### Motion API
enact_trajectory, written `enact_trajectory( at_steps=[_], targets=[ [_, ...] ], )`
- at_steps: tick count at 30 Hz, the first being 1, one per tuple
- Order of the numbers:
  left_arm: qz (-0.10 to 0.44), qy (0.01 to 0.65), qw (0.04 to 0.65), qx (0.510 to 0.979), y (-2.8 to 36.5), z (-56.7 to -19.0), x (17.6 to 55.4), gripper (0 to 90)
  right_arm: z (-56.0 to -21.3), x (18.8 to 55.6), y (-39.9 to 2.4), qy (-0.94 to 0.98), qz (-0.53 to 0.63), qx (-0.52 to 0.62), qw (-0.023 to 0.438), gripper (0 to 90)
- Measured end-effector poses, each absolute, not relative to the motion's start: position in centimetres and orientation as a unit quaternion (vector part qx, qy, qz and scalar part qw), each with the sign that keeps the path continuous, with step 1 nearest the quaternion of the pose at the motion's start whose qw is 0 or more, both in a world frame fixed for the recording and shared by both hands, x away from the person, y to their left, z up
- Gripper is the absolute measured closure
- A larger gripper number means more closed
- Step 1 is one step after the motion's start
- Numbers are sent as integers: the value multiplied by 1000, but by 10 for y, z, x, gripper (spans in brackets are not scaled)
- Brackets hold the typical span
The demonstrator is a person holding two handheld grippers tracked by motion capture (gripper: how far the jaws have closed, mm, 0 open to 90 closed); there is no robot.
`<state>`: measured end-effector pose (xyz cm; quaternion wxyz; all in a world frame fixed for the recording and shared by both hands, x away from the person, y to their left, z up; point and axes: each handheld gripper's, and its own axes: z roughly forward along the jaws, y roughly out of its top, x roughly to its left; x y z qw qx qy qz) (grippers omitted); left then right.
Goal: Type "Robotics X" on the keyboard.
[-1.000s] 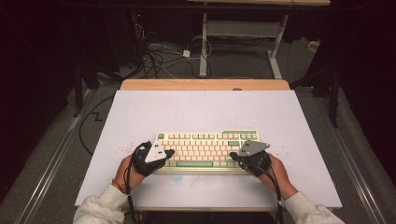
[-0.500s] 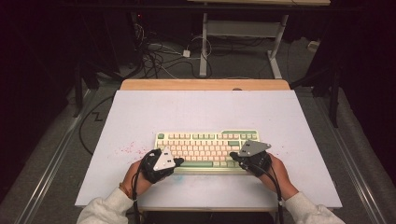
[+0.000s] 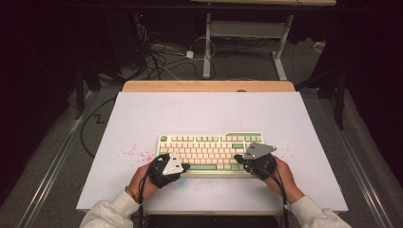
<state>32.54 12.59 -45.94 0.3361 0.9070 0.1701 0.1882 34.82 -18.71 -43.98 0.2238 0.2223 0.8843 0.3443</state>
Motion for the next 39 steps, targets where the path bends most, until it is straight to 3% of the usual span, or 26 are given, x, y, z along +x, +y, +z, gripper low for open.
enact_trajectory(
  at_steps=[16,39],
  targets=[
    [206,194,370,885,147,-442,325,873,-437,348,-191,882,347,226,226,900],
    [220,218,366,878,167,-439,333,873,-444,351,-193,886,336,230,222,900]
  ],
)
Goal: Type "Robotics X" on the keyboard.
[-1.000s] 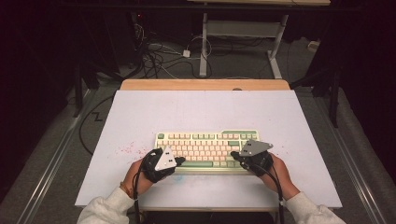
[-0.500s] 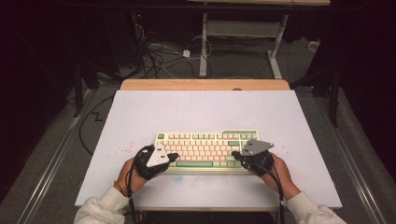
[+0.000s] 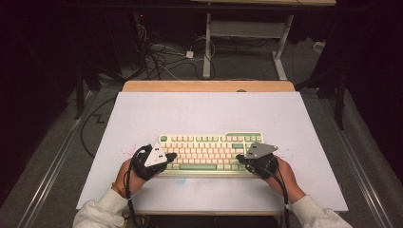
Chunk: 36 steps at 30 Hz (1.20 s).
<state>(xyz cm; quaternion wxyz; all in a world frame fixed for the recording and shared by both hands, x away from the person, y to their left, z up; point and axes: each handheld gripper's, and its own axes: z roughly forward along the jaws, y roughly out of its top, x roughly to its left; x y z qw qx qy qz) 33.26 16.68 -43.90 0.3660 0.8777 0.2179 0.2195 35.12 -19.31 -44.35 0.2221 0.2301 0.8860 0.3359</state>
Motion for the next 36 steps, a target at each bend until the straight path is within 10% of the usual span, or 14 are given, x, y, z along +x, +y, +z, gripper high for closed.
enact_trajectory(
  at_steps=[36],
  targets=[
    [224,236,367,871,181,-435,337,873,-453,353,-194,887,325,239,224,900]
  ],
)
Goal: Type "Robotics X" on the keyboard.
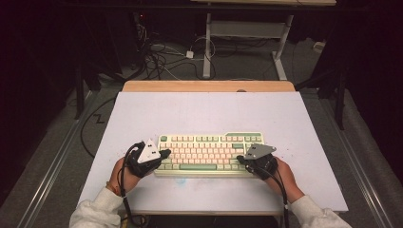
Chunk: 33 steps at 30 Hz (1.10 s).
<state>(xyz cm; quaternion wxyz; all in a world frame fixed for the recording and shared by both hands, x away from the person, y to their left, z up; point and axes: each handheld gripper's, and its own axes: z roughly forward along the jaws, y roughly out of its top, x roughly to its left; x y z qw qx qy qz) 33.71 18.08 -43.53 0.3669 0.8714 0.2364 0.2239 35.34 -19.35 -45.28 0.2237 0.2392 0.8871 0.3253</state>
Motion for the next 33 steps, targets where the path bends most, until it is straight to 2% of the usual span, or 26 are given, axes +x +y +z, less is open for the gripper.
enact_trajectory(
  at_steps=[33],
  targets=[
    [177,224,359,889,150,-439,349,873,-453,353,-193,887,324,239,225,900]
  ],
)
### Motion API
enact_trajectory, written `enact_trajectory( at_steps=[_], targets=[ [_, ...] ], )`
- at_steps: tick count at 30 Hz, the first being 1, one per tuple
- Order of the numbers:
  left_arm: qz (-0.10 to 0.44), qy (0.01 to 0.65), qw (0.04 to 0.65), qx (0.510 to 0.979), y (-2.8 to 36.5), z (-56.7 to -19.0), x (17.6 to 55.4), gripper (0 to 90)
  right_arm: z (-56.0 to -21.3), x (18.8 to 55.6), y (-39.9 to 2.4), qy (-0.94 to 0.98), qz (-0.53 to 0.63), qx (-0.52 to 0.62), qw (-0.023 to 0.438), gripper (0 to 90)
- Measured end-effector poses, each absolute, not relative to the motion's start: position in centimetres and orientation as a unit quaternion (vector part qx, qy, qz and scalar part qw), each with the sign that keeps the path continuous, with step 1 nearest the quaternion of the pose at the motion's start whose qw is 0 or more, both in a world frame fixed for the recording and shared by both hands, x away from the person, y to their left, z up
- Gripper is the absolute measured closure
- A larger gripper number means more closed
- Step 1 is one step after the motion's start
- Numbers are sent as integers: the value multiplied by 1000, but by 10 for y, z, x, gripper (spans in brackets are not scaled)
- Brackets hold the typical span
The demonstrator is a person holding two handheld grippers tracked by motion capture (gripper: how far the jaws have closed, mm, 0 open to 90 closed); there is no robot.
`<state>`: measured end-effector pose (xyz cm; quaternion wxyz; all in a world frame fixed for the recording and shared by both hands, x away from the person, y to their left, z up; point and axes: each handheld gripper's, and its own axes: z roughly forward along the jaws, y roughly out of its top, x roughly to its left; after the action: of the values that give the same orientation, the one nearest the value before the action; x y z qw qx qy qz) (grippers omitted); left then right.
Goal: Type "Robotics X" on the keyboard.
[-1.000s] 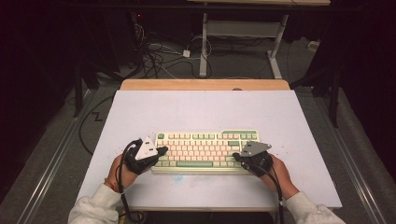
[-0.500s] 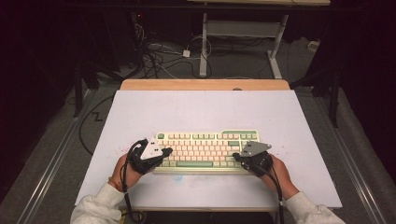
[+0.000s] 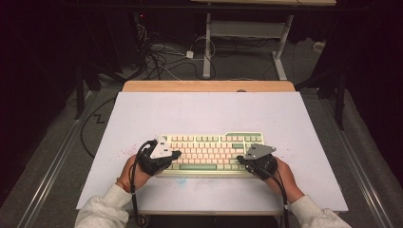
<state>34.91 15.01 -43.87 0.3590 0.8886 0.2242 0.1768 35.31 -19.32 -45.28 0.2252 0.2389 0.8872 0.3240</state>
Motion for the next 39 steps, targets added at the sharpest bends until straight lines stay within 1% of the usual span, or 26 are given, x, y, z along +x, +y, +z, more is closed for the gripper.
enact_trajectory(
  at_steps=[4,17,19,20,26,31,33,39],
  targets=[
    [173,222,346,895,146,-443,352,872,-453,353,-193,887,325,241,224,900],
    [165,223,334,901,143,-453,355,872,-453,353,-194,887,326,239,225,900],
    [164,222,333,902,143,-454,355,836,-453,353,-194,886,326,239,225,900],
    [164,223,334,901,143,-454,355,836,-453,353,-194,886,326,240,226,900],
    [159,221,327,905,141,-456,356,877,-453,353,-194,886,326,239,227,900],
    [144,234,340,899,143,-458,358,881,-453,352,-194,887,326,238,226,900],
    [154,227,330,903,142,-456,357,880,-453,353,-194,887,325,237,227,900],
    [177,225,348,893,143,-444,352,879,-453,352,-194,887,325,236,227,900]
  ],
)
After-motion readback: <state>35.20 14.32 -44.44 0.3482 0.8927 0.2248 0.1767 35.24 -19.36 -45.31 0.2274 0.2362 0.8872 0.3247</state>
